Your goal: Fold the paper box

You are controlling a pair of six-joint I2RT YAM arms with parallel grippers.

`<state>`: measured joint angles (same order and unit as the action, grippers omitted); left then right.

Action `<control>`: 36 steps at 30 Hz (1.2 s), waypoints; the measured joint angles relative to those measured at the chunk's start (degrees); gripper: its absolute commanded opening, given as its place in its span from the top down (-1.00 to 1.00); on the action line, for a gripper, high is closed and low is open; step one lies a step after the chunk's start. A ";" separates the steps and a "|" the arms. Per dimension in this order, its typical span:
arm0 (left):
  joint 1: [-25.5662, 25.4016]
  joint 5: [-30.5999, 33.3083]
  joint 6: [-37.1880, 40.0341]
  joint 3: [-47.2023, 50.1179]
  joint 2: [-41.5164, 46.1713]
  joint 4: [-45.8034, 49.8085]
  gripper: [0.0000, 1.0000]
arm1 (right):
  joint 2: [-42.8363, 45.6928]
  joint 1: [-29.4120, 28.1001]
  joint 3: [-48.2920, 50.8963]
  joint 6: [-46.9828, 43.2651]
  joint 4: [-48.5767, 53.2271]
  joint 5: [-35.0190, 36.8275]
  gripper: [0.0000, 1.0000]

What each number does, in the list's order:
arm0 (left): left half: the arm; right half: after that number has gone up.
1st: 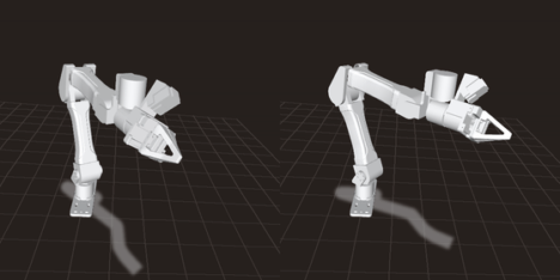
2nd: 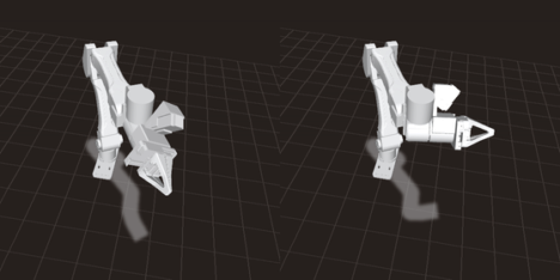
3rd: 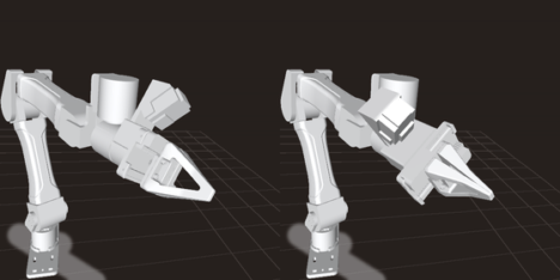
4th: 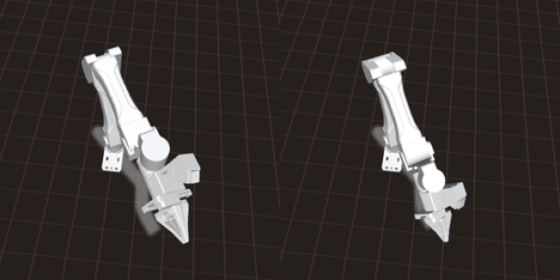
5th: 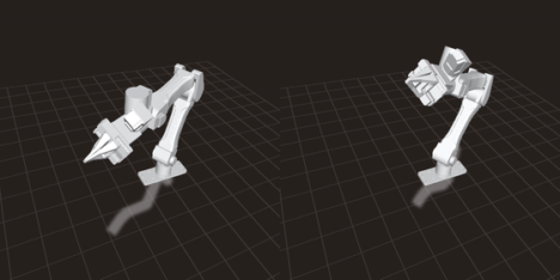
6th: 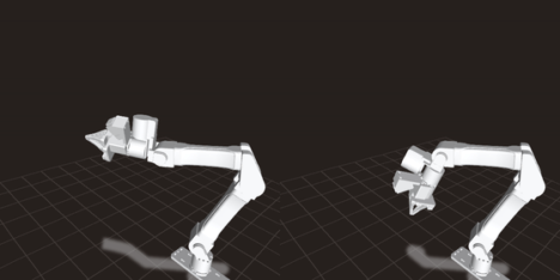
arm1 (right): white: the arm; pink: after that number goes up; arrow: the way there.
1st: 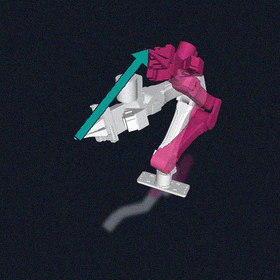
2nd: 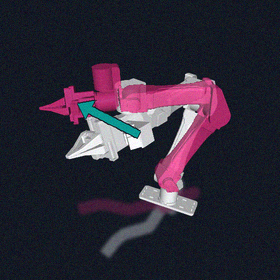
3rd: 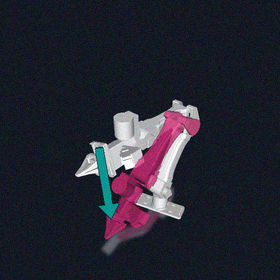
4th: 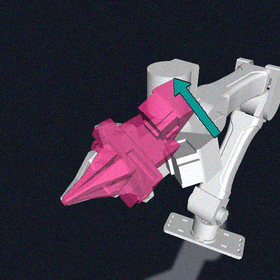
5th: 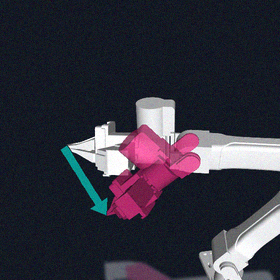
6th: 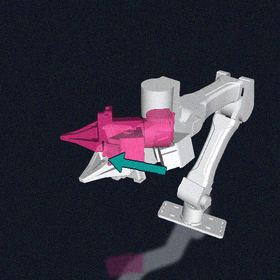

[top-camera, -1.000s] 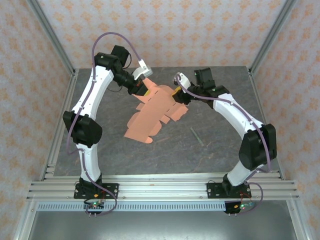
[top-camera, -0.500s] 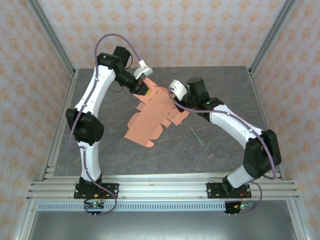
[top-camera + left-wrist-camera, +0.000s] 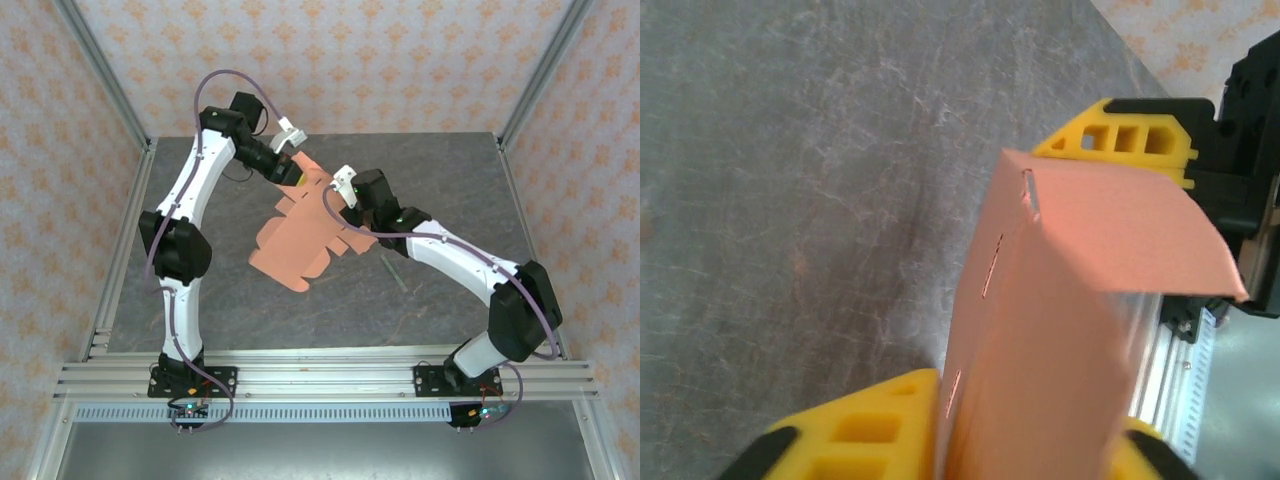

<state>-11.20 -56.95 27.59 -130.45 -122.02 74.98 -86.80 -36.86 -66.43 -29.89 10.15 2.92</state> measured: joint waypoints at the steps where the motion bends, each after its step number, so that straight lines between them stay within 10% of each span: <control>1: 0.28 0.39 -0.07 0.09 0.09 -0.44 0.24 | 0.04 0.31 -0.20 0.42 0.63 -1.07 1.00; 14: 6.82 3.08 -6.23 26.82 16.76 -21.07 -0.56 | 5.60 8.46 0.48 3.61 7.48 -17.99 1.00; 28: 2.93 4.39 4.20 29.97 15.82 -25.94 -0.77 | 5.49 9.70 0.48 4.35 10.08 -25.14 1.00; 36: 2.95 0.79 13.57 32.04 14.16 -25.18 -0.45 | 4.39 9.70 0.44 4.37 10.08 -25.46 1.00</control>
<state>-8.25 -56.16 41.17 -98.41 -107.85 49.80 -82.41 -27.16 -66.00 -25.52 20.23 -22.55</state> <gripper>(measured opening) 0.782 0.038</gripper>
